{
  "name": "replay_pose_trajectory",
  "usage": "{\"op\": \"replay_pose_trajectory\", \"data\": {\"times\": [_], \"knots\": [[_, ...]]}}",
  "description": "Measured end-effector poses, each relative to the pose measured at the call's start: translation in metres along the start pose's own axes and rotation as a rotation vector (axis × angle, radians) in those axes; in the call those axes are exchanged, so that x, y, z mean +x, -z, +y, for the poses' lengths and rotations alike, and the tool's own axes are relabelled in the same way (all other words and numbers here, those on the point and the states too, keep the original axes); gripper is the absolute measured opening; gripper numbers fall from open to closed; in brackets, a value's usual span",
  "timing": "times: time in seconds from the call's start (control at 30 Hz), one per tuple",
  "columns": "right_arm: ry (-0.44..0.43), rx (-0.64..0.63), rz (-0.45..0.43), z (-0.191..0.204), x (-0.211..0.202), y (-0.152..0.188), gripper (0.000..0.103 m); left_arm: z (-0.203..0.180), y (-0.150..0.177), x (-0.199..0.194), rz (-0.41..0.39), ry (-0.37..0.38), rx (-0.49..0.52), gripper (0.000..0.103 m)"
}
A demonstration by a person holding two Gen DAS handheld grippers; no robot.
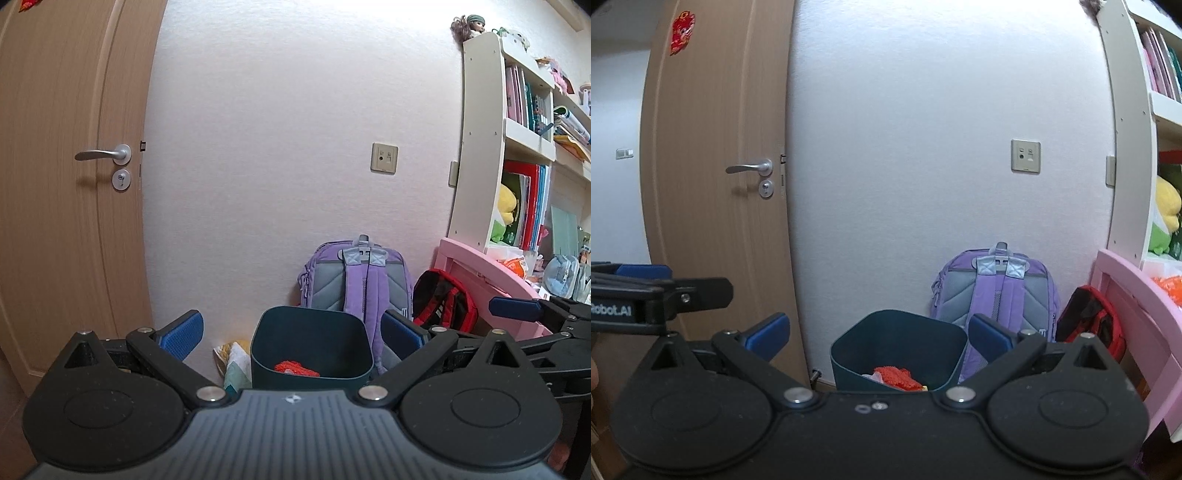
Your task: Collect trash
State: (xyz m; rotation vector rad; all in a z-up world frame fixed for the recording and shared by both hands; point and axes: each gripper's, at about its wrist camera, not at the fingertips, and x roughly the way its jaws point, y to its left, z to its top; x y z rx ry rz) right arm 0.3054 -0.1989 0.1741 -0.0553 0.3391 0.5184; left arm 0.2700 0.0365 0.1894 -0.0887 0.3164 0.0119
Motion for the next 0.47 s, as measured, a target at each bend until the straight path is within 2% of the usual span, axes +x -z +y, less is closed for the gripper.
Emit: {"op": "replay_pose_trajectory", "data": {"times": [0.47], "knots": [[0.003,-0.035,0.024,0.0068,0.0076,-0.0012,0.103,0.007,0.0054,0.0078,0.032,-0.012,-0.024,0.103]]}}
